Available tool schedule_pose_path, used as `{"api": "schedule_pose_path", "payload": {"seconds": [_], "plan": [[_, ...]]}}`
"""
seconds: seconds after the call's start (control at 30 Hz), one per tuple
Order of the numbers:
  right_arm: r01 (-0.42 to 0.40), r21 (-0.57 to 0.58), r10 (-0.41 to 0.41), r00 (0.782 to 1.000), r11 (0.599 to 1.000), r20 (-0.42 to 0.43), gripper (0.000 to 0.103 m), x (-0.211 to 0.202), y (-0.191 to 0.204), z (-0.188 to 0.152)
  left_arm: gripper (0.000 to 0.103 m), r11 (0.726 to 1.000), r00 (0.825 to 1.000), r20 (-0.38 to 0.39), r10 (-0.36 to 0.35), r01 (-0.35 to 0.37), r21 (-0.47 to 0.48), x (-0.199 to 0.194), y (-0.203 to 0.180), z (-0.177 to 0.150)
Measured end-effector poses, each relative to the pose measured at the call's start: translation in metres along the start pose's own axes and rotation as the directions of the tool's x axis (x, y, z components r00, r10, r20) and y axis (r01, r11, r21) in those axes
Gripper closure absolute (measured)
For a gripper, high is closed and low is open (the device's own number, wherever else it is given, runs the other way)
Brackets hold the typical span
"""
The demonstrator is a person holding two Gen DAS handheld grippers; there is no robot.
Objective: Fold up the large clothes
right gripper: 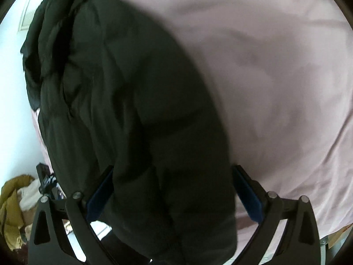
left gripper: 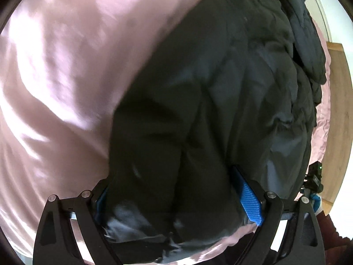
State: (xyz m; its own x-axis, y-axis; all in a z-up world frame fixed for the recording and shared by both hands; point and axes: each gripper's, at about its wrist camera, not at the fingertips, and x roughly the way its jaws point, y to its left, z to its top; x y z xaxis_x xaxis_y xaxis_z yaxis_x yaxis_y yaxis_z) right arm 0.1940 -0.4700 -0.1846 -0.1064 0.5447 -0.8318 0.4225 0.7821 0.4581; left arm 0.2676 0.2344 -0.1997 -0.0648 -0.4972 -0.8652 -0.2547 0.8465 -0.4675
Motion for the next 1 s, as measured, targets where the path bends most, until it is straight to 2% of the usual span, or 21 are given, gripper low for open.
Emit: {"api": "schedule_pose_path", "payload": {"seconds": [0.1,0.2,0.27,0.37,0.53,0.63,0.8,1.0], "plan": [[-0.019,-0.007,0.019,1.0,1.0,-0.008,0.001,0.002,0.002,-0.003,0.013,1.0,1.0,0.004,-0.001,0.001,0.0,0.003,-0.004,-0.006],[-0.023,-0.012,0.023,0.999,1.0,-0.023,0.005,0.004,0.003,-0.002,0.022,1.0,1.0,0.008,-0.013,0.013,-0.009,0.001,-0.009,-0.01],[-0.026,-0.02,0.025,0.999,0.999,-0.032,0.016,0.004,0.004,-0.002,0.029,1.0,1.0,0.01,-0.024,0.024,-0.014,0.0,-0.017,-0.011],[-0.037,-0.028,0.036,0.999,0.999,-0.029,0.029,0.007,0.008,-0.008,0.034,0.999,0.999,0.01,-0.035,0.036,-0.022,0.003,-0.023,-0.017],[-0.044,-0.02,0.044,0.999,0.999,-0.031,0.032,0.014,0.012,-0.012,0.034,0.999,0.999,0.007,-0.043,0.044,-0.032,0.014,-0.039,-0.02],[-0.036,-0.024,0.036,0.999,0.999,-0.034,0.033,0.017,0.019,-0.012,0.041,0.998,0.999,0.014,-0.047,0.047,-0.038,0.019,-0.047,-0.022],[-0.033,-0.033,0.032,0.999,0.999,-0.027,0.05,0.019,0.032,-0.016,0.056,0.998,0.998,0.029,-0.054,0.055,-0.042,0.033,-0.075,-0.029],[-0.039,-0.024,0.038,0.999,0.999,-0.039,0.05,0.026,0.032,-0.023,0.06,0.998,0.998,0.039,-0.044,0.046,-0.045,0.034,-0.086,-0.028]]}}
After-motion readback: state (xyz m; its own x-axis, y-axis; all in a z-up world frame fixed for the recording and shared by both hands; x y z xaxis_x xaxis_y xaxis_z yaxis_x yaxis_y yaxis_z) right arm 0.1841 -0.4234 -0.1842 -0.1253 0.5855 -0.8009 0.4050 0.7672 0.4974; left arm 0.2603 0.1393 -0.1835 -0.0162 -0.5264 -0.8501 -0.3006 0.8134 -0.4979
